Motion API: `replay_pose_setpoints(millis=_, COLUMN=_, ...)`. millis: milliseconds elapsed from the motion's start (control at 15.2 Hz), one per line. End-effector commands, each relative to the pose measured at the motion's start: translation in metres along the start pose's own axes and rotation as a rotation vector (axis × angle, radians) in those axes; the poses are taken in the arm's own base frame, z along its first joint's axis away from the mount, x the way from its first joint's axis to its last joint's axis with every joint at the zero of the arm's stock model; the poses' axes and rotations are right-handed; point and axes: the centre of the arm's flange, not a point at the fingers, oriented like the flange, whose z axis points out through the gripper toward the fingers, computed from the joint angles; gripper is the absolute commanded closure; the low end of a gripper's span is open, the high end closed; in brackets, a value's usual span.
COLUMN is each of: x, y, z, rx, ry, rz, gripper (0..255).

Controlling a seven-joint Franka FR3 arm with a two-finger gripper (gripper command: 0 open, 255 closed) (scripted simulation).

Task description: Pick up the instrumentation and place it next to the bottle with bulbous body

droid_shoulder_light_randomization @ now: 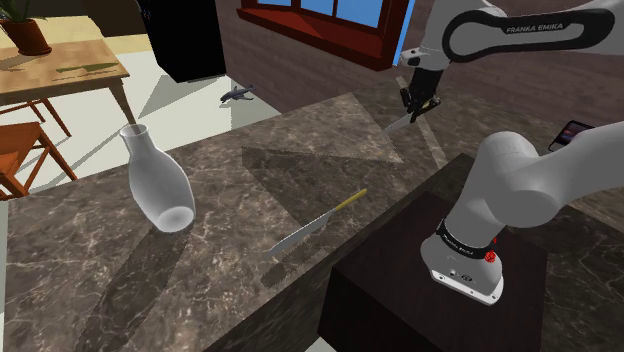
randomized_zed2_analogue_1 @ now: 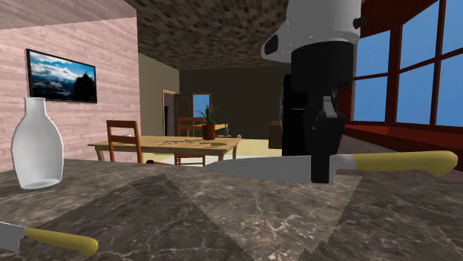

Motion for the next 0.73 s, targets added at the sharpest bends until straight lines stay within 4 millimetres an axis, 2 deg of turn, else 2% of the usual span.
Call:
replay_pose_setpoints(millis=0, x=0.0, y=0.0, z=-0.01, rx=0.0, ry=0.0, rz=0.0, gripper=255)
replay_pose_setpoints(millis=660, x=-0.001, y=0.0, z=-0.063, rx=0.0, ry=0.0, rz=0.0, gripper=255)
